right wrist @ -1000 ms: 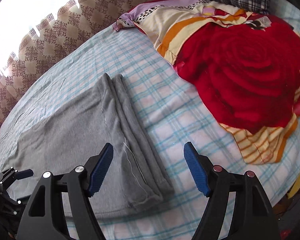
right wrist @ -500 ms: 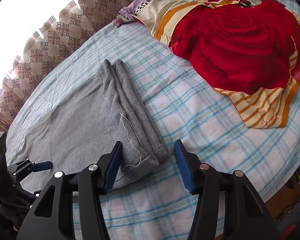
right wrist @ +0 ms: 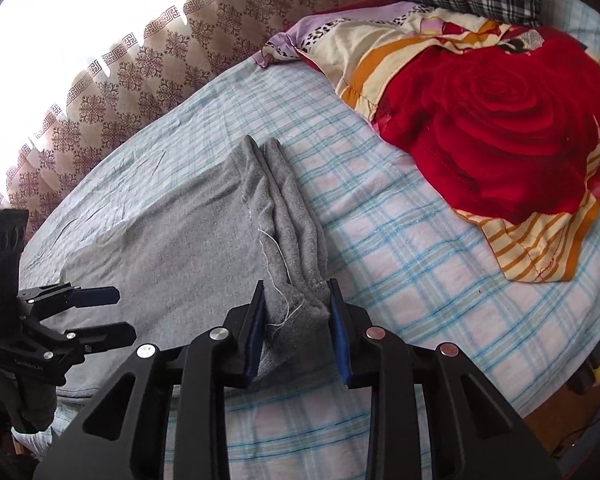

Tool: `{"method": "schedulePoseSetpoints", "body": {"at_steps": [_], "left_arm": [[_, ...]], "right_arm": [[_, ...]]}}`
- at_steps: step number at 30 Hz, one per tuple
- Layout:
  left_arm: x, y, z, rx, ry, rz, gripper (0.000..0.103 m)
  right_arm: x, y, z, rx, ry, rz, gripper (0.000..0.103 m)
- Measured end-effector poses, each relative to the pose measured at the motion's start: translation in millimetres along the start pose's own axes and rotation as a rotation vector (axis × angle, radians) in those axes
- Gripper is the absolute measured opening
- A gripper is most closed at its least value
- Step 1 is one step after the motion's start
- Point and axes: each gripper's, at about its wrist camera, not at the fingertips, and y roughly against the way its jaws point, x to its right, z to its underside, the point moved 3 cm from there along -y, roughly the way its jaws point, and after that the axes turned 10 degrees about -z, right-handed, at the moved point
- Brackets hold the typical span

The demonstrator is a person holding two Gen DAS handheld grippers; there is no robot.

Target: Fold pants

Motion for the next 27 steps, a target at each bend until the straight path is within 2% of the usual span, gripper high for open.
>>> {"method": "schedulePoseSetpoints", "body": {"at_steps": [4, 7, 13, 18, 22, 23, 25, 27], "left_arm": [[5.3, 6.4, -30.6, 0.017, 0.034, 0.056, 0.091], [9.6, 6.1, -50.9, 0.014, 0.063, 0.103, 0.095], [18.6, -1.5, -73.5, -0.016, 0.106, 0.176, 0.095], [21.6, -13.4, -77.7, -0.055, 0.078, 0.138, 0.095], [13.8, -29.8, -74.5, -0.124, 0.103, 0.130, 0.094], [11.7, -33.4, -73.1, -0.136, 0.109, 0.130, 0.093], [7.2, -39.9, -70.6, -0.164, 0.122, 0.122, 0.081], [2.5, -43.2, -67.8, -0.187, 0.139, 0.125, 0.059]], "right_arm": [[-29.0, 6.2, -2.2, 0.020, 0.118, 0.021, 0.029], [-49.9, 8.2, 0.6, 0.025, 0.190, 0.018, 0.028], [-89.6, 0.1, 15.6, 0.001, 0.335, -0.017, 0.028], [-109.8, -6.1, 24.6, -0.029, 0.388, -0.067, 0.027], [-118.0, -7.4, 29.4, -0.045, 0.408, -0.094, 0.027], [-120.2, -7.4, 30.5, -0.049, 0.411, -0.101, 0.027], [-124.4, -7.0, 31.9, -0.054, 0.423, -0.110, 0.027], [-127.3, -7.4, 32.8, -0.060, 0.432, -0.118, 0.027]]}}
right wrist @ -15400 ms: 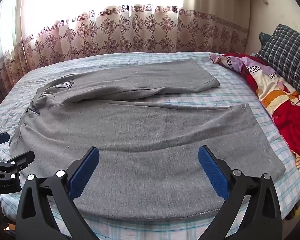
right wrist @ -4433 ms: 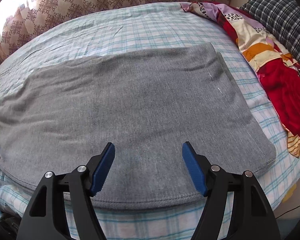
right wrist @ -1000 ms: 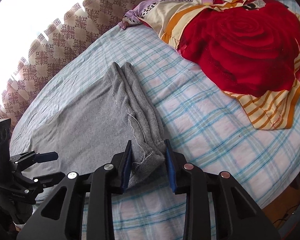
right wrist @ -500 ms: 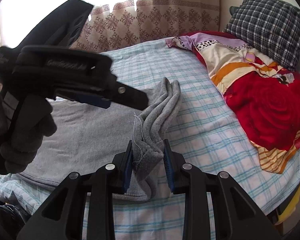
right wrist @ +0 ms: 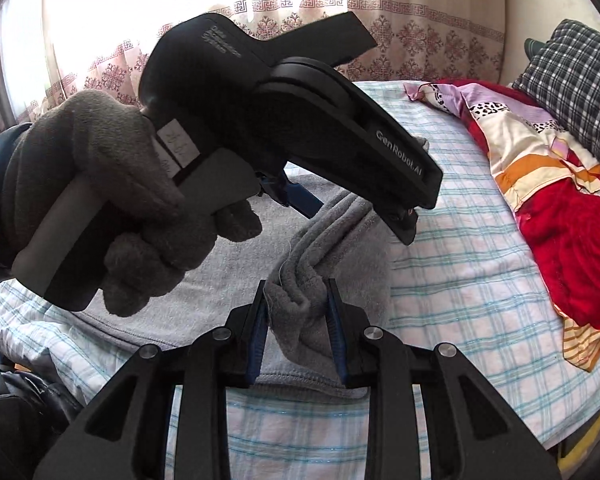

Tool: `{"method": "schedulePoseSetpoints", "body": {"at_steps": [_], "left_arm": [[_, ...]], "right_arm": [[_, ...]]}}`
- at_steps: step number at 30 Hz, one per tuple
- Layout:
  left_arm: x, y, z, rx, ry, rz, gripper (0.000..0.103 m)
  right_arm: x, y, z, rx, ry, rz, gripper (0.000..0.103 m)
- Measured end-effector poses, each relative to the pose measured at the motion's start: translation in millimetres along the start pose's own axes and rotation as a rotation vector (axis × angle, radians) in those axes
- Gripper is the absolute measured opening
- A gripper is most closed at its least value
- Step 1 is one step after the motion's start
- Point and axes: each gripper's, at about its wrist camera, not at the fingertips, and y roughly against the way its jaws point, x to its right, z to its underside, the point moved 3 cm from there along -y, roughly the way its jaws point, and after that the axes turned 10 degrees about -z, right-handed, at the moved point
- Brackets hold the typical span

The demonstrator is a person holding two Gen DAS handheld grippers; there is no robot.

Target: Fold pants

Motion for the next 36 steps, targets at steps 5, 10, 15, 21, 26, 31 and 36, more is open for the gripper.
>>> {"method": "schedulePoseSetpoints", "body": {"at_steps": [5, 10, 15, 21, 26, 31, 36], "left_arm": [[-11.0, 12.3, 6.9, 0.022, 0.003, 0.012, 0.024], [-24.1, 40.3, 13.4, 0.085, -0.013, 0.006, 0.021], [-50.1, 69.2, 28.6, 0.147, 0.017, -0.007, 0.021], [-100.9, 97.6, 58.7, 0.202, 0.110, -0.011, 0.021], [-144.5, 107.7, 83.8, 0.216, 0.180, -0.022, 0.021], [-183.3, 108.8, 109.7, 0.232, 0.228, -0.046, 0.021], [-221.0, 103.6, 136.8, 0.231, 0.297, -0.032, 0.021]], "right_arm": [[-8.2, -1.9, -4.5, -0.003, 0.002, -0.027, 0.027], [-20.4, 2.0, -17.4, 0.020, 0.011, -0.076, 0.027], [-45.2, -1.3, -28.8, 0.027, 0.026, -0.145, 0.027], [-85.5, -14.9, -39.2, 0.008, 0.068, -0.232, 0.027], [-124.9, -34.6, -41.9, -0.033, 0.101, -0.285, 0.027], [-154.4, -60.4, -40.6, -0.083, 0.107, -0.324, 0.027], [-179.9, -80.0, -35.7, -0.141, 0.117, -0.352, 0.028]]}}
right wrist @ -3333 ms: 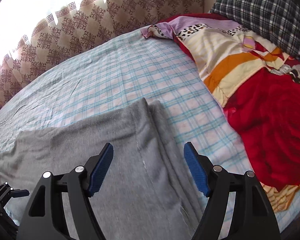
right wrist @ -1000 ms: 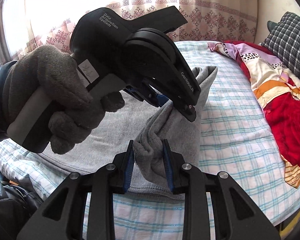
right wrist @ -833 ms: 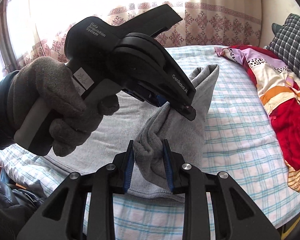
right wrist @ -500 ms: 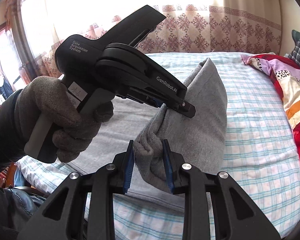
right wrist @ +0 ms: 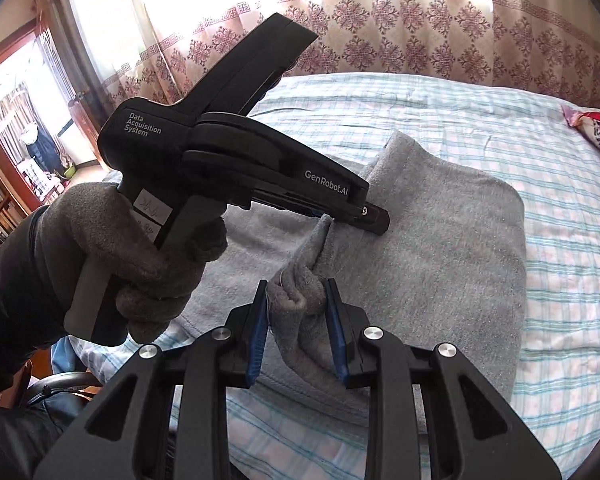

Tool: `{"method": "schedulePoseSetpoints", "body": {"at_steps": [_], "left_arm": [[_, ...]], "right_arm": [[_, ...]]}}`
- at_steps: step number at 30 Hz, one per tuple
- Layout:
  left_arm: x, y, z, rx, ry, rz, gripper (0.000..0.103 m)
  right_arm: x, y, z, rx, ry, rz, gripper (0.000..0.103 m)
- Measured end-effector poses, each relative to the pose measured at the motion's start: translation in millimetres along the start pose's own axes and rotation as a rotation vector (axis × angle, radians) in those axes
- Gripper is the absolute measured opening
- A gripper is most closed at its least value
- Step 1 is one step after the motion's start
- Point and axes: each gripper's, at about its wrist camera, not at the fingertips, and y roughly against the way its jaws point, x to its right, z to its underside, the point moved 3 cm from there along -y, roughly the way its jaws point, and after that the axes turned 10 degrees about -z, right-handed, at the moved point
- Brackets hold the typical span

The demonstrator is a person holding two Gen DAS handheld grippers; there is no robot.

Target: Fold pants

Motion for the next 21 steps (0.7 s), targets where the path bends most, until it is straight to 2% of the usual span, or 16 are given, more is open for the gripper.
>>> {"method": "schedulePoseSetpoints", "body": {"at_steps": [2, 3, 4, 6, 11, 17, 21], "left_arm": [[-14.2, -1.4, 7.3, -0.001, 0.020, -0.002, 0.021], [-20.8, -2.5, 10.9, -0.002, 0.030, -0.003, 0.021], [-27.4, -3.9, 14.3, -0.003, 0.041, -0.006, 0.021], [-40.3, -6.4, 20.0, -0.004, 0.066, -0.002, 0.021], [-56.6, -17.6, 31.7, -0.009, 0.089, 0.008, 0.021], [-52.7, -21.4, 39.1, 0.028, 0.053, -0.031, 0.023], [-47.4, -18.6, 41.5, 0.035, 0.014, -0.068, 0.029]], "right_arm": [[0.1, -12.0, -3.4, -0.032, -0.007, -0.016, 0.030], [-0.3, -14.9, -3.3, -0.044, -0.014, -0.026, 0.034], [-0.7, -16.8, -3.3, -0.052, -0.022, -0.034, 0.045], [-0.3, -16.6, -2.7, -0.055, -0.032, -0.039, 0.049], [18.0, -3.2, 6.1, -0.055, -0.110, -0.003, 0.050], [66.3, 12.4, 32.3, -0.087, -0.212, 0.159, 0.050], [84.8, 10.9, 62.1, -0.125, -0.255, 0.166, 0.050]]}}
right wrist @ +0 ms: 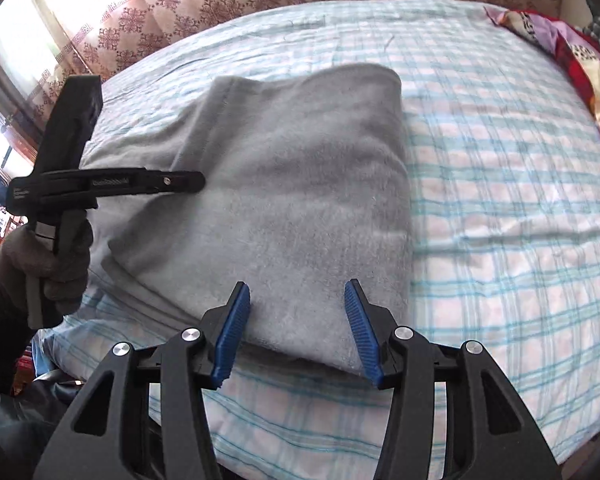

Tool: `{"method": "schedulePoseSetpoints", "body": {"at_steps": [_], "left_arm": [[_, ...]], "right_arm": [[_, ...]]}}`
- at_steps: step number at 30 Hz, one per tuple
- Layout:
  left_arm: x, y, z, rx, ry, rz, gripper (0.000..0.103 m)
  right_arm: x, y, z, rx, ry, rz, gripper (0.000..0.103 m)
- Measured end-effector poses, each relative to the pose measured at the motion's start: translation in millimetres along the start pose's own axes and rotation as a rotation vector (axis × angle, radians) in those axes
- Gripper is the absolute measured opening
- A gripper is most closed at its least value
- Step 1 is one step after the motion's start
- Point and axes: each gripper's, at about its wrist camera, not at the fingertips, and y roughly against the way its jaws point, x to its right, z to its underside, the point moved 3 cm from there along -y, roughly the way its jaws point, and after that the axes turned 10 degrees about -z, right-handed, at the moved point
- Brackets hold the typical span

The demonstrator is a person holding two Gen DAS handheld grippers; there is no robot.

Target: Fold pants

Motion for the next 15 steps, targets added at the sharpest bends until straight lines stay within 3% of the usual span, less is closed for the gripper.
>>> {"method": "schedulePoseSetpoints", "body": {"at_steps": [5, 9, 15], "left_arm": [[9.2, 7.7, 6.8, 0.009, -0.054, -0.092, 0.041], [12.1, 18.8, 17.9, 0.006, -0.058, -0.120, 0.052], [14.5, 33.5, 44.1, 0.001, -0.078, -0.135, 0.054]], "right_arm": [[-3.5, -4.5, -0.7, -0.004, 0.026, 0.020, 0.050], [-1.7, -2.6, 1.3, -0.003, 0.034, 0.016, 0.050], [-2.5, 1.4, 5.4, 0.002, 0.027, 0.006, 0.050]]}}
